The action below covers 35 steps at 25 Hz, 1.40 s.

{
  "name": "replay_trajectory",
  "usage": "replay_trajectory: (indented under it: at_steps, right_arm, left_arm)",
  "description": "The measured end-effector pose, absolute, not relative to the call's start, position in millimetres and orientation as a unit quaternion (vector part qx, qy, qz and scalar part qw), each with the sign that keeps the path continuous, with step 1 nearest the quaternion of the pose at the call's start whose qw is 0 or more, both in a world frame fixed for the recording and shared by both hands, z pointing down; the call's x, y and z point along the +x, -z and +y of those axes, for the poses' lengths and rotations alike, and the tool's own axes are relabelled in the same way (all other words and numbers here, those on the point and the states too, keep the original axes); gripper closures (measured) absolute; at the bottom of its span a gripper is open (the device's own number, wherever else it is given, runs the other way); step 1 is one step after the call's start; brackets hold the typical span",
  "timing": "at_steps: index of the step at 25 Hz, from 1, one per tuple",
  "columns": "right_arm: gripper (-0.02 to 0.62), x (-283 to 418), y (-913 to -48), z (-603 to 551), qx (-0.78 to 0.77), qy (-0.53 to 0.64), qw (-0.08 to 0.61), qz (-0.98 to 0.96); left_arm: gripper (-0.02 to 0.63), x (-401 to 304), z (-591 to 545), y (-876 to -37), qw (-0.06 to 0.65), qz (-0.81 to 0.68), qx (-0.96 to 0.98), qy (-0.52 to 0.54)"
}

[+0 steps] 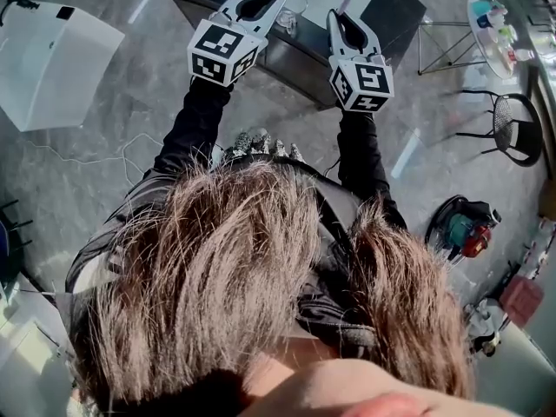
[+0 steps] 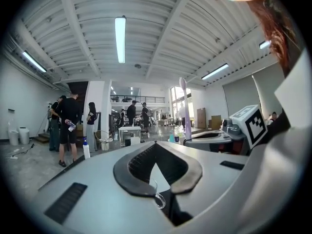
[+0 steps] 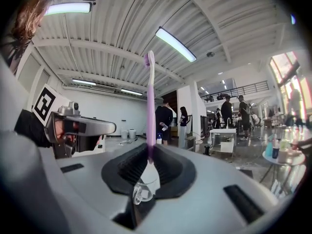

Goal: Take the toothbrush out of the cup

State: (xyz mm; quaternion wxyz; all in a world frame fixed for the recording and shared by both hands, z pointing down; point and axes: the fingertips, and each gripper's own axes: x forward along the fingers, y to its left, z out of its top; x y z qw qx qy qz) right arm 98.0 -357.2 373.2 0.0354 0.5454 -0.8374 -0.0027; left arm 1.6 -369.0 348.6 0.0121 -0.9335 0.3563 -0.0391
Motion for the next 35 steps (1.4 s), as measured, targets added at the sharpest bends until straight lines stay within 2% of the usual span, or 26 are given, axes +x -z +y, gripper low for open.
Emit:
replay_trajectory:
  at_steps: [13, 24, 35]
  right_arm:
    - [0.551, 110, -369, -338, 0.543, -0.003, 0.022, -0.839]
    - [0.552, 113, -368, -331, 0.535, -0.001, 0.018, -0.845]
    - [0.554, 112, -356, -326, 0.536, 0.010, 0.009, -0.844]
  left_arm:
    - [0.598, -2, -359, -370, 0.002, 0.398, -0.917, 0.041]
    - [0.598, 2, -346, -373, -0.026, 0.428, -0.903, 0.002]
    - [0.598, -2, -347, -370, -0.002, 0.452, -0.892, 0.014]
